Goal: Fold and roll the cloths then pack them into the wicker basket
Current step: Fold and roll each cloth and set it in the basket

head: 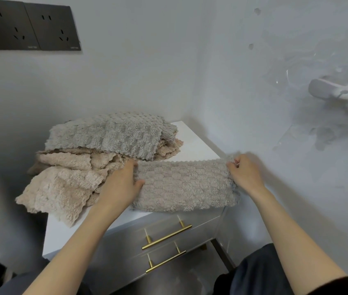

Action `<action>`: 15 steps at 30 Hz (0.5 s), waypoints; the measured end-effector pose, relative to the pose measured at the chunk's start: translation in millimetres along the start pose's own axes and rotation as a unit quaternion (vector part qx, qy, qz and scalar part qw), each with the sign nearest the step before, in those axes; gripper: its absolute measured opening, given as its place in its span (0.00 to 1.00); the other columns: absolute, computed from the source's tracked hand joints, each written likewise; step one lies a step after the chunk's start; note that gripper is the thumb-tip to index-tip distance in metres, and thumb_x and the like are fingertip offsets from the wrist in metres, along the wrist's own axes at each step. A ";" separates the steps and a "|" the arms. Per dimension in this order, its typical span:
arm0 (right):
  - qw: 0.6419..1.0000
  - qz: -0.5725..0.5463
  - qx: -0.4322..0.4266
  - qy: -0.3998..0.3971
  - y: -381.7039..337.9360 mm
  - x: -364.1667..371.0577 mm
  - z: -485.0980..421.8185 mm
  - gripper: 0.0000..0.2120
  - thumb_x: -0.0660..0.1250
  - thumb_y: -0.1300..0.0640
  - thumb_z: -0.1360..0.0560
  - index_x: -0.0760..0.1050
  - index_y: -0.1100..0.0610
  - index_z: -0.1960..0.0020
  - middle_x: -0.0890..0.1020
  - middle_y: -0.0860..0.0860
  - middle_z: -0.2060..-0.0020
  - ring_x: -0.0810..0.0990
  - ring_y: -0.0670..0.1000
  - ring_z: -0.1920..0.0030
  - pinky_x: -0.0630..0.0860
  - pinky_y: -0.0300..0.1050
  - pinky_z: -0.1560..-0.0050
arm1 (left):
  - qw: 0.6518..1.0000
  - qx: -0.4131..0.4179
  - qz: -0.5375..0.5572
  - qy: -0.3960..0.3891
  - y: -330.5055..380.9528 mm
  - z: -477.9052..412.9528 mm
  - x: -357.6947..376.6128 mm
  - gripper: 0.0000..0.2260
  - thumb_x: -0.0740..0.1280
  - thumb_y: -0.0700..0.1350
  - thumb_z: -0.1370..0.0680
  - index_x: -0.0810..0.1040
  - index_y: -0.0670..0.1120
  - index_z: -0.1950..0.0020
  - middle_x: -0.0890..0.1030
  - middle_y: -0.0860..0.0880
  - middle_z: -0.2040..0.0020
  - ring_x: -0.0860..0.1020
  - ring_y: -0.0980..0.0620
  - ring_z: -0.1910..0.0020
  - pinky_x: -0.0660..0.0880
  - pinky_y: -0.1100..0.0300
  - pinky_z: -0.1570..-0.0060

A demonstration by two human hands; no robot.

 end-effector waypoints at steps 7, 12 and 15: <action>1.000 0.008 -0.004 0.013 0.9 -1.5 5.4 0.12 0.64 0.52 0.23 0.73 0.61 0.48 0.78 0.55 0.55 0.75 0.58 0.50 0.70 0.47 0.54 | 0.999 -0.007 -0.051 -0.013 0.0 5.3 3.4 0.22 0.64 0.49 0.21 0.62 0.52 0.29 0.74 0.44 0.49 0.77 0.44 0.52 0.76 0.51 0.53; 0.999 0.010 0.035 -0.041 14.9 5.2 7.1 0.22 0.64 0.45 0.23 0.57 0.53 0.66 0.61 0.51 0.69 0.65 0.53 0.64 0.62 0.44 0.67 | 0.997 0.010 -0.062 0.041 5.2 6.6 -4.4 0.19 0.63 0.52 0.21 0.68 0.51 0.31 0.68 0.44 0.41 0.73 0.44 0.46 0.75 0.53 0.54; 0.977 -0.113 0.136 -0.119 26.8 19.4 20.3 0.29 0.64 0.43 0.23 0.59 0.63 0.35 0.70 0.54 0.51 0.72 0.54 0.57 0.71 0.43 0.59 | 0.989 0.114 -0.068 0.070 28.4 6.3 -7.8 0.18 0.62 0.52 0.21 0.70 0.52 0.31 0.71 0.49 0.37 0.69 0.48 0.38 0.70 0.54 0.44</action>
Point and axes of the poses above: each hand's wrist, its own z-axis away from the middle knuckle, its own x-axis out of the palm, y = z × x, the point moved 10 cm from there along -z, towards the middle knuckle
